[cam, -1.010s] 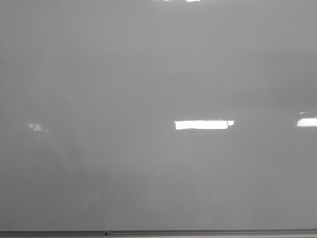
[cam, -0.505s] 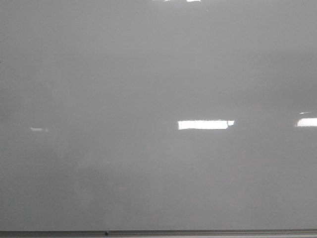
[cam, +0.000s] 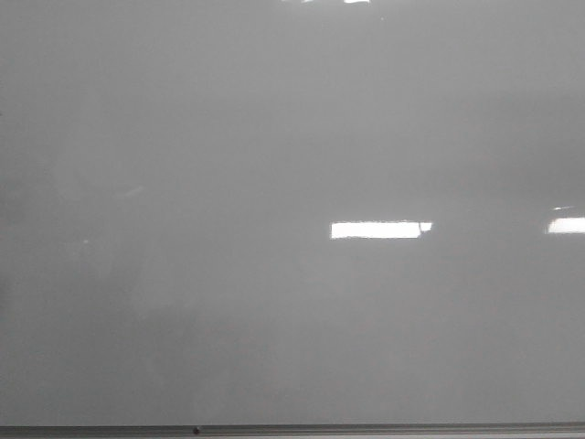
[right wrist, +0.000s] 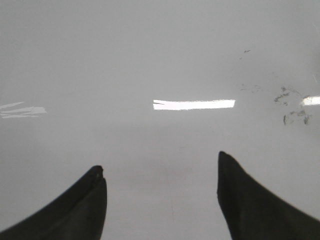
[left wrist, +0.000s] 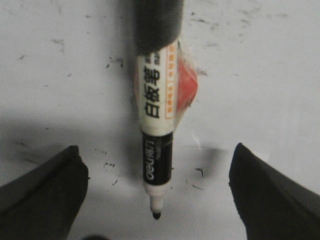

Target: Write number 9 on whiteboard

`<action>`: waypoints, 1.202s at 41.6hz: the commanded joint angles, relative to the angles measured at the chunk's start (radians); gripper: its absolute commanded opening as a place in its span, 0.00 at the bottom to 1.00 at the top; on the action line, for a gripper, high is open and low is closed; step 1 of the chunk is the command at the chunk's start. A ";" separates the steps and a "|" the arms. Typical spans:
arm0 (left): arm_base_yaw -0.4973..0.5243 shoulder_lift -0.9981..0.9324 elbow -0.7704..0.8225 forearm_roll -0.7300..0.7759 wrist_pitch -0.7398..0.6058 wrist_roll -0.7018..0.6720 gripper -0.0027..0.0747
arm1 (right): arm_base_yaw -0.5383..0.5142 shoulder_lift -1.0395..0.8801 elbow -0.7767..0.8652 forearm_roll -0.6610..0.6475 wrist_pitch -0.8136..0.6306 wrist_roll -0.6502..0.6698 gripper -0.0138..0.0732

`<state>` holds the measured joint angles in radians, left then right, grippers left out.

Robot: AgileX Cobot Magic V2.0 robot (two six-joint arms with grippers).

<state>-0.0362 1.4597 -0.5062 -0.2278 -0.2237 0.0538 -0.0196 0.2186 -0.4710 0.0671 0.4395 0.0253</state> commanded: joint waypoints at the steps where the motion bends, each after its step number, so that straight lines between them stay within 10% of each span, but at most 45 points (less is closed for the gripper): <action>1: -0.009 0.010 -0.041 -0.006 -0.123 -0.007 0.65 | 0.001 0.020 -0.033 0.006 -0.081 -0.003 0.73; 21: -0.009 0.028 -0.045 -0.006 -0.147 -0.007 0.05 | 0.001 0.020 -0.033 0.006 -0.081 -0.003 0.73; 29: -0.009 0.015 -0.047 -0.006 -0.107 -0.007 0.01 | 0.001 0.020 -0.033 0.006 -0.081 -0.003 0.73; 41: -0.042 -0.123 -0.243 -0.006 0.585 0.059 0.01 | 0.001 0.022 -0.034 0.008 -0.073 -0.003 0.73; 50: -0.189 -0.160 -0.426 -0.164 1.010 0.471 0.01 | 0.012 0.088 -0.064 0.032 0.032 -0.009 0.73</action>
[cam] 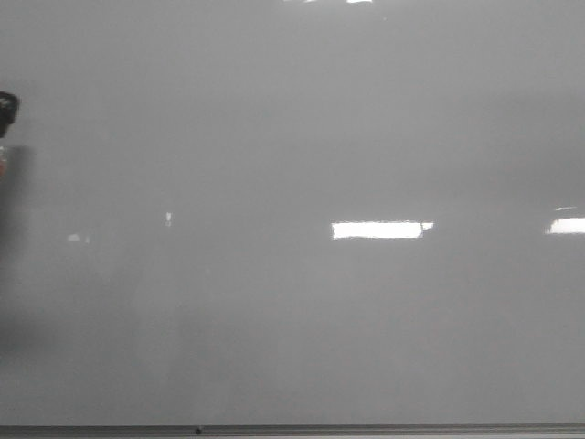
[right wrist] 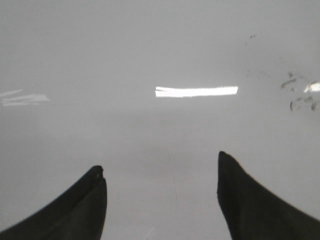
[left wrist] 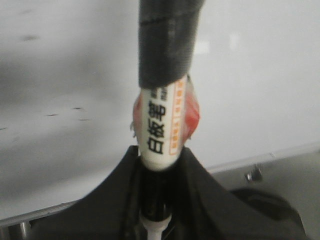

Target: Write number 9 on whiteboard

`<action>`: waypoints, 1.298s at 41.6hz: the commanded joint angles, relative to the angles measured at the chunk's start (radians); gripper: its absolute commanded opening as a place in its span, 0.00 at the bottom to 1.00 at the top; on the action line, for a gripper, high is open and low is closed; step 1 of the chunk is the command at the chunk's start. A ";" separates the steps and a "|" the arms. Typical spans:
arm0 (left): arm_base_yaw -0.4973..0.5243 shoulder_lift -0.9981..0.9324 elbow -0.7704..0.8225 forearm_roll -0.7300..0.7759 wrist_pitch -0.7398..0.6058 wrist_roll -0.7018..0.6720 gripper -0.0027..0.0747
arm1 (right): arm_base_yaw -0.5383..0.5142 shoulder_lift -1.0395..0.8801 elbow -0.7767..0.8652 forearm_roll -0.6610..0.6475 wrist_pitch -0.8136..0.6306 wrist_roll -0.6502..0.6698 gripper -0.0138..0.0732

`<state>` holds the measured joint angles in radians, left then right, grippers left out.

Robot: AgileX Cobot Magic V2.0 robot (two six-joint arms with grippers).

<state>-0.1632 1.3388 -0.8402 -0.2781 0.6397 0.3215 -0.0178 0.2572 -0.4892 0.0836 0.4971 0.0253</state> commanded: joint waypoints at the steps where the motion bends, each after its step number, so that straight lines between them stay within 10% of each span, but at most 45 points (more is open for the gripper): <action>1: -0.079 -0.039 -0.108 -0.154 0.189 0.273 0.01 | 0.014 0.061 -0.050 0.024 -0.018 -0.017 0.73; 7: -0.182 -0.039 -0.179 -0.377 0.416 0.661 0.01 | 0.065 0.144 -0.090 0.129 0.067 -0.139 0.73; 16: -0.305 -0.039 -0.242 -0.424 0.503 0.834 0.01 | 0.196 0.292 -0.193 0.417 0.284 -0.475 0.73; 35: -0.414 -0.039 -0.261 -0.426 0.501 0.908 0.01 | 0.453 0.750 -0.473 0.796 0.434 -0.966 0.74; 54: -0.414 -0.039 -0.261 -0.426 0.501 0.908 0.01 | 0.625 1.045 -0.625 0.829 0.423 -1.009 0.71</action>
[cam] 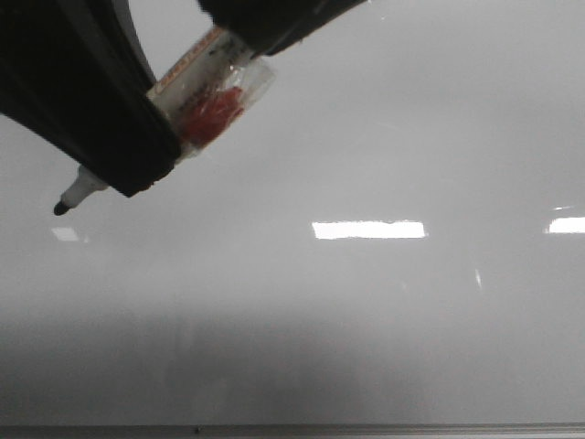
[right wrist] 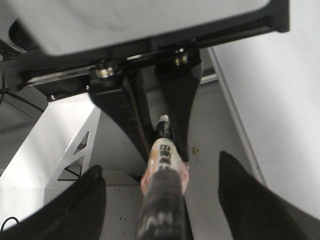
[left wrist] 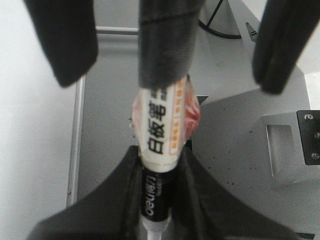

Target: Write number 9 on whiteboard

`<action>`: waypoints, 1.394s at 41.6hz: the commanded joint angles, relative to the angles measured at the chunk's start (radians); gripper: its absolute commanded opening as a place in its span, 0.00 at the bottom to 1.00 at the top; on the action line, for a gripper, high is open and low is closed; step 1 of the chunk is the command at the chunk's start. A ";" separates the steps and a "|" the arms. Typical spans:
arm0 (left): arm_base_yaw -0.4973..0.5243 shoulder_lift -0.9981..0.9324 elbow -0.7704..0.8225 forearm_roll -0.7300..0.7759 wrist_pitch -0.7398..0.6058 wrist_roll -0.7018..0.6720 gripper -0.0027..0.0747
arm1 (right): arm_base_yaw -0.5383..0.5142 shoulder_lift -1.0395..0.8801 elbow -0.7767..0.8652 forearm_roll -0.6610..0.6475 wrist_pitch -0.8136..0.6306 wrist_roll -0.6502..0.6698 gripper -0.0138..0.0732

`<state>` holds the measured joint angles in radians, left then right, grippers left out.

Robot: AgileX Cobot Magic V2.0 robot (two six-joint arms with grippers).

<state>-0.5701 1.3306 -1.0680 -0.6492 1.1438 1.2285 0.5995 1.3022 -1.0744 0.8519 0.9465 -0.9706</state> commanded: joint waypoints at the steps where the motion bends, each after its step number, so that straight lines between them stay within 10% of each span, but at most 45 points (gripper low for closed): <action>1: -0.007 -0.031 -0.034 -0.055 -0.003 0.001 0.01 | 0.007 0.004 -0.041 0.061 -0.027 -0.013 0.68; 15: -0.003 -0.037 -0.034 -0.055 -0.055 -0.003 0.07 | 0.007 0.012 -0.042 0.061 -0.013 -0.013 0.12; 25: -0.003 -0.039 -0.034 -0.052 -0.095 -0.088 0.74 | -0.039 -0.001 -0.047 0.061 -0.021 -0.013 0.08; 28: -0.003 -0.039 -0.034 -0.052 -0.107 -0.090 0.81 | -0.071 -0.019 -0.044 0.061 -0.008 -0.013 0.08; 36: 0.061 -0.083 -0.026 -0.049 -0.121 -0.130 0.60 | -0.188 -0.085 -0.001 0.058 0.026 -0.014 0.08; 46: 0.283 -0.267 0.126 -0.079 -0.096 -0.143 0.04 | -0.283 -0.121 0.109 0.093 -0.146 -0.014 0.08; 58: 0.476 -0.588 0.368 -0.179 -0.252 -0.142 0.01 | -0.283 -0.056 0.126 0.192 -0.339 -0.014 0.08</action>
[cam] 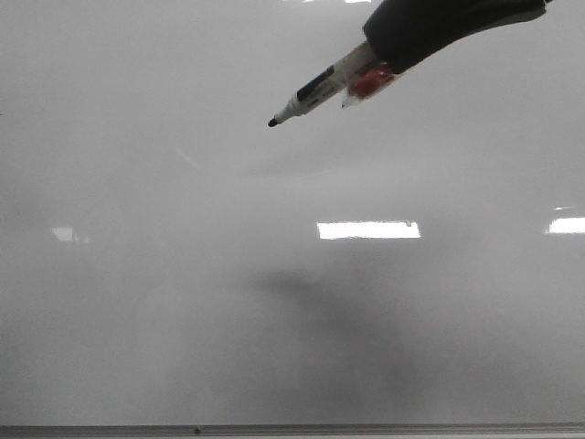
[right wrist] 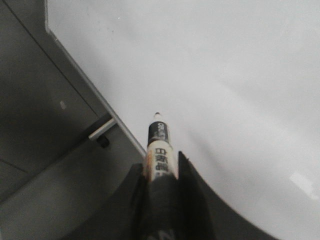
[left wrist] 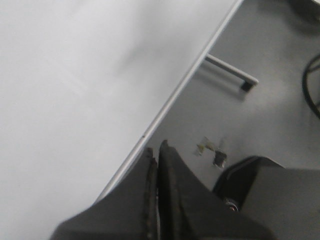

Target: Write number 9 on whiteboard

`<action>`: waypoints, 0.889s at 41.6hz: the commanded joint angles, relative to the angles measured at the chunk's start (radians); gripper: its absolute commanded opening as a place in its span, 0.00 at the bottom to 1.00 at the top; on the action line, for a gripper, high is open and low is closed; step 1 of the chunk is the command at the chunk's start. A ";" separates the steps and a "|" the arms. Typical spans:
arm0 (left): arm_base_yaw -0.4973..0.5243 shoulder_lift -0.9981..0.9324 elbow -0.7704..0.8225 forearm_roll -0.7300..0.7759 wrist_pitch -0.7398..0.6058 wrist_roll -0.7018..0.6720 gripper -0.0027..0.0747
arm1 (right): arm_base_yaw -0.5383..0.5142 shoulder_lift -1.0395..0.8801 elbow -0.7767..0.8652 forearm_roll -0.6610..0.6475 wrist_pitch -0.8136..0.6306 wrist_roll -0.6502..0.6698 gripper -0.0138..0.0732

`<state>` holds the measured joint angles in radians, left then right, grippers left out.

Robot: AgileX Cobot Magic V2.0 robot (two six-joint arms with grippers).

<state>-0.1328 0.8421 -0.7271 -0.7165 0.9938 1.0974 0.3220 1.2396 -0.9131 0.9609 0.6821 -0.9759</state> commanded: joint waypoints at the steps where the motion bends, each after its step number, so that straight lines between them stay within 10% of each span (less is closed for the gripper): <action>1: 0.048 -0.126 0.047 -0.134 -0.123 -0.011 0.01 | -0.006 0.022 -0.042 0.088 -0.082 -0.010 0.08; 37: 0.076 -0.337 0.138 -0.166 -0.267 -0.011 0.01 | 0.064 0.410 -0.295 0.079 -0.174 -0.015 0.09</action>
<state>-0.0582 0.5007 -0.5624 -0.8293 0.7749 1.0974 0.3994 1.6849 -1.1993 1.0386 0.5323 -0.9805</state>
